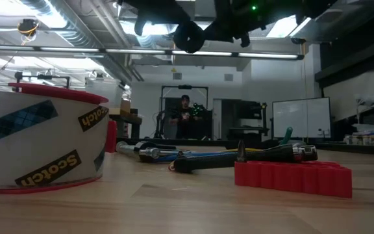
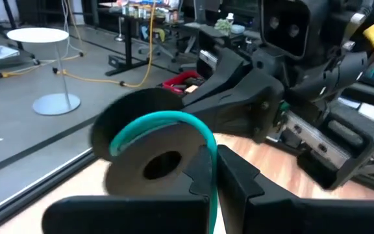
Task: Coil cords
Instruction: Coil the green wire around the spool
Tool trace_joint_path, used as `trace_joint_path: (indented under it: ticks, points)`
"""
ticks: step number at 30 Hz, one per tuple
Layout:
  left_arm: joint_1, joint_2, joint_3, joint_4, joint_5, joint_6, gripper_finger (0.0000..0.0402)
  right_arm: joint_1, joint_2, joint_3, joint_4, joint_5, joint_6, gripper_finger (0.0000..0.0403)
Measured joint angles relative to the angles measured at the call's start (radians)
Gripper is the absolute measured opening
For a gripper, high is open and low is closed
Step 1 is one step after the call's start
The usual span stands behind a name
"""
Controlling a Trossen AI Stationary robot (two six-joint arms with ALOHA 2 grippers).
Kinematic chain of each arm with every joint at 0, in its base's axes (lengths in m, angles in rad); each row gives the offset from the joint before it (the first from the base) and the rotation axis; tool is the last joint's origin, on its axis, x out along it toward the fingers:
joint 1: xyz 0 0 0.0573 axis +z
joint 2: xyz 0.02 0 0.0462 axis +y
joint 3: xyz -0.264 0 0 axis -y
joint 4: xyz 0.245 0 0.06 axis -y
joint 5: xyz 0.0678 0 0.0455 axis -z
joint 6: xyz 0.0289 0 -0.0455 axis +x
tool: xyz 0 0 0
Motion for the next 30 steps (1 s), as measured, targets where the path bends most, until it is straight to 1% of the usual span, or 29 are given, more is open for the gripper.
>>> trace_joint_path:
  ticks: [3, 9, 14, 19, 24, 27, 30]
  points:
    - [-0.004, 0.033, 0.000, 0.042, 0.014, 0.001, 0.0000, 0.000, 0.015, 0.022, 0.001, 0.021, 0.000, 0.0003]
    - [-0.008, 0.085, 0.001, 0.069, 0.013, 0.000, 0.0000, 0.000, 0.021, 0.073, 0.001, 0.018, -0.007, 0.0003]
    - [-0.019, 0.091, 0.001, 0.059, -0.011, 0.057, 0.0000, 0.001, 0.019, 0.102, -0.008, 0.015, -0.048, 0.0003]
    - [-0.047, 0.086, 0.002, -0.010, -0.113, 0.123, 0.0000, 0.001, 0.013, 0.127, -0.067, -0.035, -0.052, 0.0003]
    - [-0.076, 0.086, 0.002, -0.048, -0.231, 0.192, 0.0000, 0.001, -0.006, 0.139, -0.139, -0.041, -0.051, 0.0003]
    - [-0.095, 0.086, 0.001, -0.038, -0.320, 0.243, 0.0000, 0.001, -0.008, 0.139, -0.140, -0.050, -0.046, 0.0003]
    - [-0.112, 0.087, 0.000, 0.018, -0.343, 0.308, 0.0000, 0.001, -0.011, 0.140, -0.126, -0.050, -0.043, 0.0003]
